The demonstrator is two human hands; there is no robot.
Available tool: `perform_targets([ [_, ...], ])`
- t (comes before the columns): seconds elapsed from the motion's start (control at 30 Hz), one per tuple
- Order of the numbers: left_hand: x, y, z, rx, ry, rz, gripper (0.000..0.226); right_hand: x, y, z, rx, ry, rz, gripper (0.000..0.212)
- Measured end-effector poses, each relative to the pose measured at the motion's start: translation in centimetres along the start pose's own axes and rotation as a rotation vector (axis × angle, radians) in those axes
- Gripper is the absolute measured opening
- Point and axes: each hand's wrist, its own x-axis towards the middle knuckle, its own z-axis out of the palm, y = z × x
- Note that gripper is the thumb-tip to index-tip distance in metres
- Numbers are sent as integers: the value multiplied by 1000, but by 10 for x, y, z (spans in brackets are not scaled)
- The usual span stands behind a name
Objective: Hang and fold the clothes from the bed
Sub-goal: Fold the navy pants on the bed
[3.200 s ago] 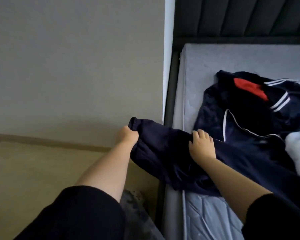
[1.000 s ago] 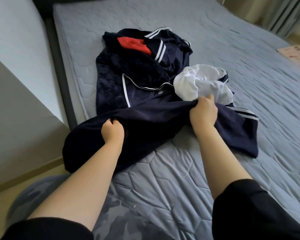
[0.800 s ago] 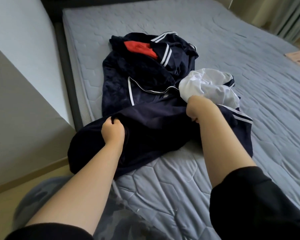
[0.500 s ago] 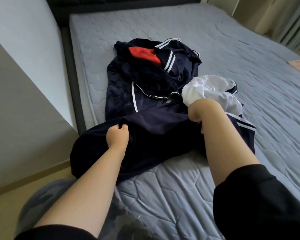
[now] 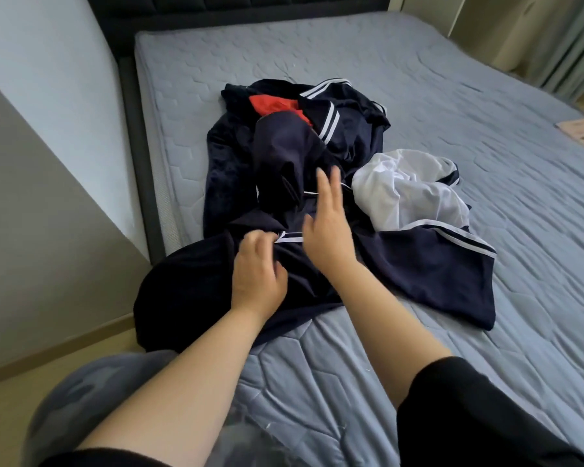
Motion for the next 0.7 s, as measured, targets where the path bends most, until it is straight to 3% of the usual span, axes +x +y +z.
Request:
perform_targets([
  [0.07,-9,5,10,209,-264,190,36,-36,39,-5,-15,21,233,71],
  [0.13,-20,9,23,436,-600,247,56,-72,75,-13,-198,-31,371,75],
  [0.17,-24,9,29,537,-682,257,63,-88,91,-18,-324,-84,432,78],
  [0.27,-27,17,32,640,-630,312,49,-116,131,-44,-540,-135,680,70],
  [0.4,-26,24,25,673,-503,576,29,-113,157,-87,-483,147,818,32],
  [0.47,-29,26,24,644,-492,643,30,-114,162,-109,-297,488,892,25],
  [0.53,-30,26,23,610,-469,669,32,-118,169,-132,-44,913,1117,19],
  [0.57,-30,26,23,599,-461,664,33,-125,174,-142,71,1032,1248,21],
  [0.63,-33,28,25,598,-469,644,33,-138,183,-152,330,1014,1412,34],
  [0.7,-38,31,30,619,-504,655,31,-144,187,-148,807,977,1393,35],
])
